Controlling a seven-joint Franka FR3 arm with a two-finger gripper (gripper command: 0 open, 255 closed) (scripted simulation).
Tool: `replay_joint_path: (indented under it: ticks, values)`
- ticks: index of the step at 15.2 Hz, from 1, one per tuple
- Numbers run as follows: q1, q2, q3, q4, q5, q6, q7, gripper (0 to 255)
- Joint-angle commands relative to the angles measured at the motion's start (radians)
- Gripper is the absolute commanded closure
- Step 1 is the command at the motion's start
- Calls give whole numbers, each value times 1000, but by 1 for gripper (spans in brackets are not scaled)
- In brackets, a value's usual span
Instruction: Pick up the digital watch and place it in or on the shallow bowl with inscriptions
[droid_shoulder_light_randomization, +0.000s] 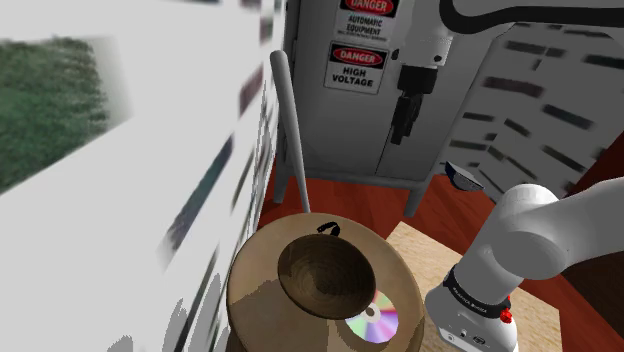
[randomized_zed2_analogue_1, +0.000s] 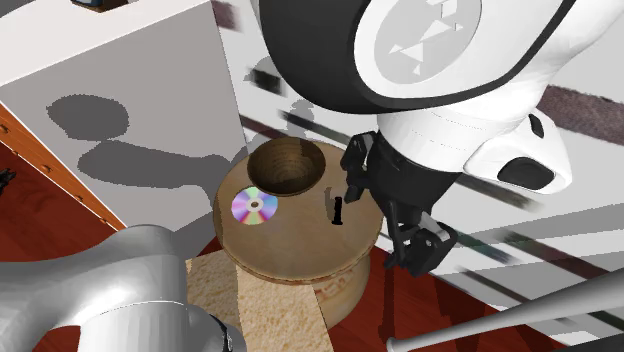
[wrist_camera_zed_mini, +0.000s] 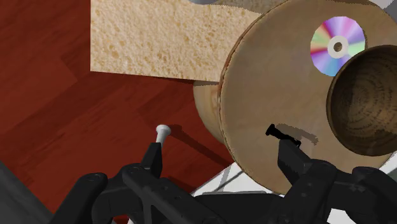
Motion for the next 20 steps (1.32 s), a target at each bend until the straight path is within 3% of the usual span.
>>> replay_joint_path:
  ticks: [1,11,20]
  values:
    - [0,0,0,0,0,0,0,0]
    - [75,202,160,-86,86,219,150,0]
    - [133,488,290,-62,122,415,286,0]
